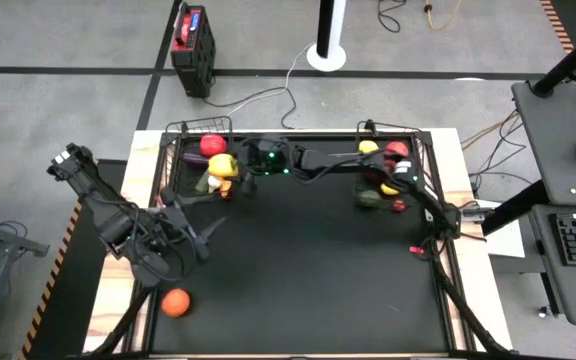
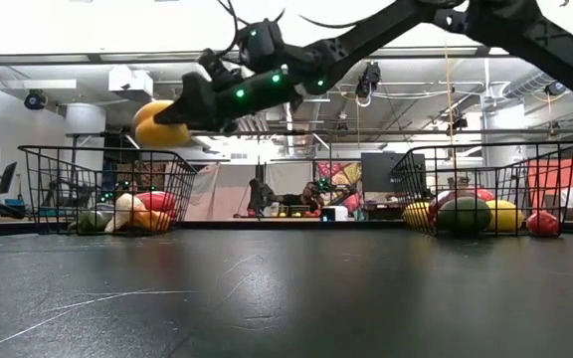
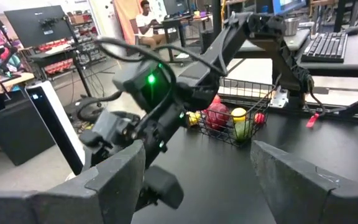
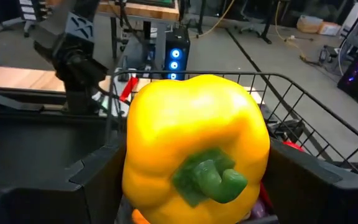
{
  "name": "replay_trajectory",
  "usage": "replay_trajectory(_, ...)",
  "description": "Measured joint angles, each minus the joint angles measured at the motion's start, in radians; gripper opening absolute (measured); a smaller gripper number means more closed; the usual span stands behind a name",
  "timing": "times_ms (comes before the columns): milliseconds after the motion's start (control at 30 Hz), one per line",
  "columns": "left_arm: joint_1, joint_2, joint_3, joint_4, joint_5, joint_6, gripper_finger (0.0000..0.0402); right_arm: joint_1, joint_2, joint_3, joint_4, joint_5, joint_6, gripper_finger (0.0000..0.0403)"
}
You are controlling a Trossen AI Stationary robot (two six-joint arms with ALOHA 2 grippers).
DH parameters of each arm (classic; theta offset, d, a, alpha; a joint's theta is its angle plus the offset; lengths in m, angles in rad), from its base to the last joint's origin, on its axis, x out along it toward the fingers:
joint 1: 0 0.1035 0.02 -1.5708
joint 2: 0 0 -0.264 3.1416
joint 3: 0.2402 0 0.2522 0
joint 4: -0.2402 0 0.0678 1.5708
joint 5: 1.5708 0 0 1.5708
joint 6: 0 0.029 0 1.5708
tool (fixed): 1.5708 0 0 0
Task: Sort produce into baskets
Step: Put the yellow bell pepper into the left wire basket
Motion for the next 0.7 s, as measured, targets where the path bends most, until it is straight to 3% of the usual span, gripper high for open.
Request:
replay_trajectory(300,0.000,-0.004,0.000,0.001,0.000,0.003,0.0274,-0.002,0.062,0.092,-0.017,0.000,-0.012,0.0309)
replay_trajectory(700,0.000,-0.004,0.000,-0.006,0.000,0.005,0.0274,-0.013,0.059,0.092,-0.099,0.009,0.014,0.0357)
